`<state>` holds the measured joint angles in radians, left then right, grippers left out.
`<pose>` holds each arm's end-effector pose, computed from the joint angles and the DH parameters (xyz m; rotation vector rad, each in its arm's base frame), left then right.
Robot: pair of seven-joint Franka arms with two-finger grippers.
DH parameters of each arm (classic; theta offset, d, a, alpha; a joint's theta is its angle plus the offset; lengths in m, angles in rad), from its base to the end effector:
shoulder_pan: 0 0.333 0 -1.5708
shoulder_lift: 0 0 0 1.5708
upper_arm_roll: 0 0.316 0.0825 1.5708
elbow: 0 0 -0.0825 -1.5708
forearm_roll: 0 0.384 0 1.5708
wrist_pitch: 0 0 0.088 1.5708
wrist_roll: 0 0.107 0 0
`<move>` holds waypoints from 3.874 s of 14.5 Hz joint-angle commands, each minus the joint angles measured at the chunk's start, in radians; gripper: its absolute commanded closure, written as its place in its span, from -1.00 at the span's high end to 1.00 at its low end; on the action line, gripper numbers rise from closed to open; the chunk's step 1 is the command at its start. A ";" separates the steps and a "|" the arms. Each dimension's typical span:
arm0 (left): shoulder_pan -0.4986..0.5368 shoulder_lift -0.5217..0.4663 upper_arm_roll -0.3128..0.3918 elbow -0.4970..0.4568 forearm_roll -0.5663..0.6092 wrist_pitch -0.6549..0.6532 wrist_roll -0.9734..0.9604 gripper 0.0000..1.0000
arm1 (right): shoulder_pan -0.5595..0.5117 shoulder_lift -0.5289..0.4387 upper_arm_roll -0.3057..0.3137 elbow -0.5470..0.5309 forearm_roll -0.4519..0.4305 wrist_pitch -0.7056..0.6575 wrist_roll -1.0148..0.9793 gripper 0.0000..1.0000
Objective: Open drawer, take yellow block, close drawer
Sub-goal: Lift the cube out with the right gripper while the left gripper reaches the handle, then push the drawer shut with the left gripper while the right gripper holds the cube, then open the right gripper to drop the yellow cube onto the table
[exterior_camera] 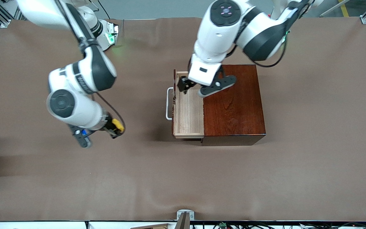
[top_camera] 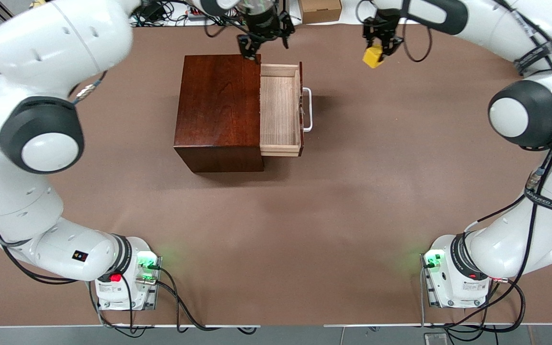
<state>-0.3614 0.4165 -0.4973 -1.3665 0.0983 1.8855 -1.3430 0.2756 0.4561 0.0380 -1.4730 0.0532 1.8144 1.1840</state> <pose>0.4995 -0.4732 0.5179 2.8667 0.7501 -0.0247 0.6438 0.2093 0.4070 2.8048 -1.3361 -0.2021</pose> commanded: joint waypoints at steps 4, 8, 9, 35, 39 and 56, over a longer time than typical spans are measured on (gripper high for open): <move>-0.281 0.163 0.202 0.127 0.075 0.170 -0.238 1.00 | -0.195 -0.071 0.016 -0.125 0.000 0.002 -0.396 -0.56; -0.508 0.280 0.416 0.213 0.072 0.275 -0.353 1.00 | -0.320 -0.065 0.014 -0.150 -0.024 0.013 -0.688 -0.56; -0.522 0.304 0.419 0.213 0.072 0.314 -0.360 1.00 | -0.343 -0.063 0.014 -0.150 -0.030 0.013 -0.749 -0.56; -0.651 0.418 0.654 0.196 0.077 0.115 -0.565 1.00 | -0.501 -0.008 0.014 -0.564 -0.141 0.638 -1.184 -0.39; -0.637 0.415 0.655 0.185 0.078 0.070 -0.567 1.00 | -0.503 0.007 0.014 -0.564 -0.141 0.645 -1.183 -0.26; -0.637 0.406 0.657 0.188 0.098 -0.125 -0.559 1.00 | -0.472 -0.152 0.026 -0.472 -0.138 0.476 -1.178 1.00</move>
<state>-0.9974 0.8418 0.1507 -1.1730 0.1748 1.8020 -1.9331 -0.1974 0.3657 0.0553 -1.9530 -0.0637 2.3381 0.0053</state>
